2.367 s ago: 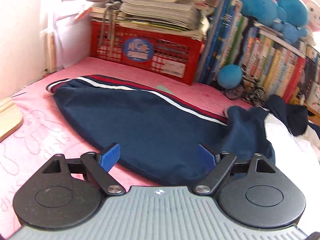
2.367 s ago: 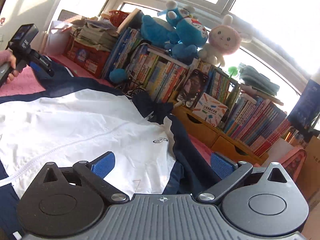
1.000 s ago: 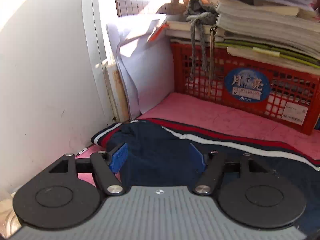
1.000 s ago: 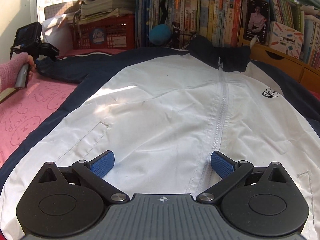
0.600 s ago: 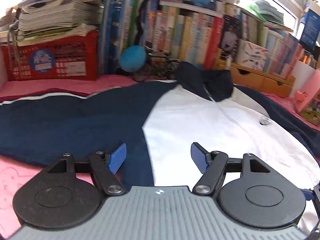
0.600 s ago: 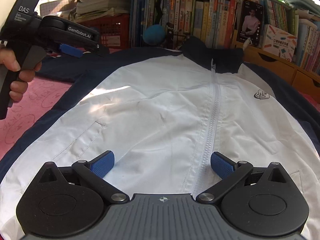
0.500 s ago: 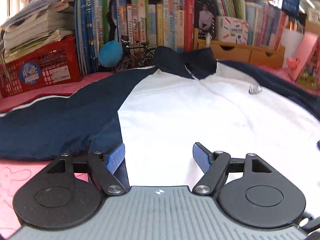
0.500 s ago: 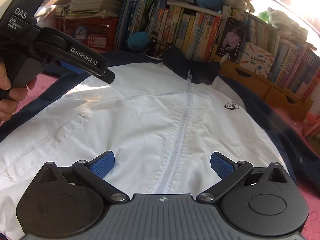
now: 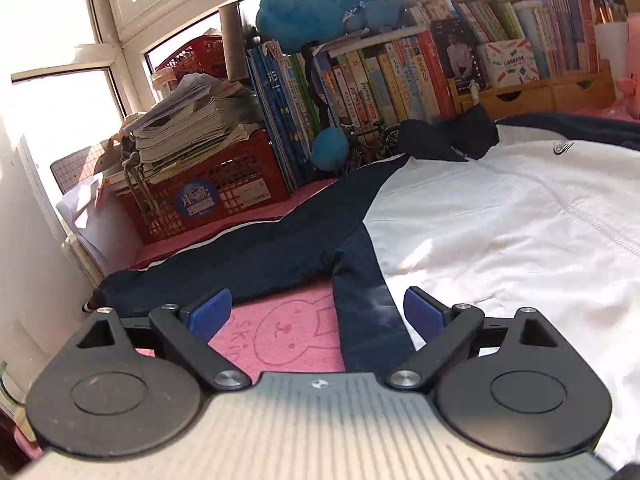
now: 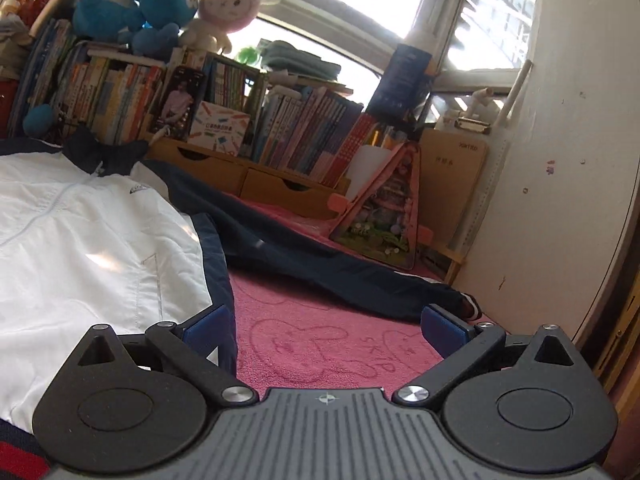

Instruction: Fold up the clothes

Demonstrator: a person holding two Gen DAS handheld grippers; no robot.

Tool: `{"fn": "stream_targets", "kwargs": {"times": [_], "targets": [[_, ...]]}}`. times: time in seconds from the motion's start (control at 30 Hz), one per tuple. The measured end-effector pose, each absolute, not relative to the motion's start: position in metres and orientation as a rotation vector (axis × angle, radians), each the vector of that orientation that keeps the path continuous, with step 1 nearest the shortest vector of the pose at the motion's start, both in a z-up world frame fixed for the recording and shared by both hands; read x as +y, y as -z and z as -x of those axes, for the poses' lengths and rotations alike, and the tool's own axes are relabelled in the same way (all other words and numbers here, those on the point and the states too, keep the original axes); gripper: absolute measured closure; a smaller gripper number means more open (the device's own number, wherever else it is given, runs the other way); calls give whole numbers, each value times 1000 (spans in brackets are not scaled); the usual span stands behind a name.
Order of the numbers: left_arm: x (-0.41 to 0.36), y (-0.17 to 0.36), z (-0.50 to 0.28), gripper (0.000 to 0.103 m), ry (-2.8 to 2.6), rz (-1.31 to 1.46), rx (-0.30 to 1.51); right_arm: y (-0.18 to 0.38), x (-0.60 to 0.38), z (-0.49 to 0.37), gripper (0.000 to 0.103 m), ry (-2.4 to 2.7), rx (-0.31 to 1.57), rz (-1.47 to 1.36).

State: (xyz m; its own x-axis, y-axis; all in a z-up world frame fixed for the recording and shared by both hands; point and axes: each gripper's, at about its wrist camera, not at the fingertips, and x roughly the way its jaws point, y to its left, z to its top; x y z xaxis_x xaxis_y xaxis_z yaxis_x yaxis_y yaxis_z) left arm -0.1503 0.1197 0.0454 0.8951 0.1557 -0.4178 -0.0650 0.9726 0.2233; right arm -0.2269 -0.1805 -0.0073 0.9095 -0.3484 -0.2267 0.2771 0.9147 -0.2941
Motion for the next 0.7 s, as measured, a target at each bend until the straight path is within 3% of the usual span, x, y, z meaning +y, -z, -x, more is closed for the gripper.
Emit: {"fn": "stream_targets", "kwargs": {"times": [0.1, 0.23, 0.37, 0.7], "targets": [[103, -47, 198, 1, -12, -57, 402, 11, -162, 237, 0, 182, 259, 189], [80, -38, 221, 0, 80, -56, 430, 17, -130, 242, 0, 25, 297, 111], [68, -6, 207, 0, -31, -253, 500, 22, -90, 251, 0, -116, 289, 119], [102, 5, 197, 0, -97, -265, 495, 25, -91, 269, 0, -116, 220, 287]]}}
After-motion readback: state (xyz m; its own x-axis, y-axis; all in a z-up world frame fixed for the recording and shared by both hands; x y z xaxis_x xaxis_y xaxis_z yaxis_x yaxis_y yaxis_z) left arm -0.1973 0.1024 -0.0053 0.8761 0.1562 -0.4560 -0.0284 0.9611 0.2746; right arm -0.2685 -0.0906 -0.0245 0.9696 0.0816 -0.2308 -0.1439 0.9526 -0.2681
